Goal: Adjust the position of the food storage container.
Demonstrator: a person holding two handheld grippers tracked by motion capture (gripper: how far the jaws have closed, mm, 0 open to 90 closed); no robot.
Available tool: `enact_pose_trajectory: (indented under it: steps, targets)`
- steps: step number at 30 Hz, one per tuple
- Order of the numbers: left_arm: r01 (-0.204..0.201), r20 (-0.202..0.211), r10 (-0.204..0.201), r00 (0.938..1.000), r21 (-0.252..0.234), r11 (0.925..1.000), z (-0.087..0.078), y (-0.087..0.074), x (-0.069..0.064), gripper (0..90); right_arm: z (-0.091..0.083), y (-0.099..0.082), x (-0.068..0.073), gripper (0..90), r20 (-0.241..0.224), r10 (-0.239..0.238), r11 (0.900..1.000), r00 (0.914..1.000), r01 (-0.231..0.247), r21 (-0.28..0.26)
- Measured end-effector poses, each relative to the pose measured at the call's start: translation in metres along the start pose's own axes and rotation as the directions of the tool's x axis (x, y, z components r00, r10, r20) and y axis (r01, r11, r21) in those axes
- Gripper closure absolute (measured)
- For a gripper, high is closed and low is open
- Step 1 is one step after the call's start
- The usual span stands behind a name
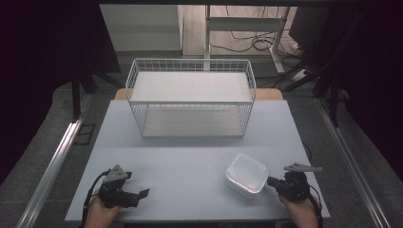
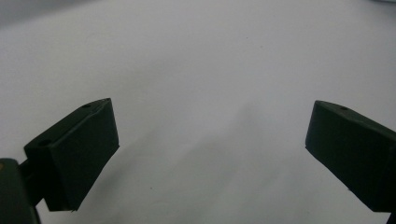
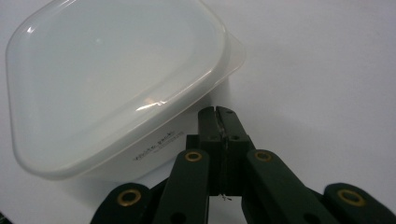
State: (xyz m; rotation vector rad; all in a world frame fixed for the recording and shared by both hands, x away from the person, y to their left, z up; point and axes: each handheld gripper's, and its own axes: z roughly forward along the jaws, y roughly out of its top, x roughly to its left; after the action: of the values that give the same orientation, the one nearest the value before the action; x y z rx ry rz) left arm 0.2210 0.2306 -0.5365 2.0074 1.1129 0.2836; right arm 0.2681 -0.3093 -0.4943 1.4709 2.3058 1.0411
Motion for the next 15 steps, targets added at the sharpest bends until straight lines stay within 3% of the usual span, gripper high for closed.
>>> enact_pose_trajectory:
  steps: [9, 15]
  targets:
    - [0.007, 0.0, -0.007, 1.0, 0.002, 1.0, 0.001, 0.0, 0.001, 2.4, 0.024, 0.022, 0.004, 89.3, -0.027, -0.036, 0.9994, 0.999, 0.036, 0.002]
    - [0.012, 0.002, -0.012, 0.9999, 0.005, 0.9999, 0.001, 0.0, 0.001, 2.4, 0.038, 0.032, 0.017, 89.4, -0.083, -0.052, 0.9985, 0.9952, 0.053, 0.015]
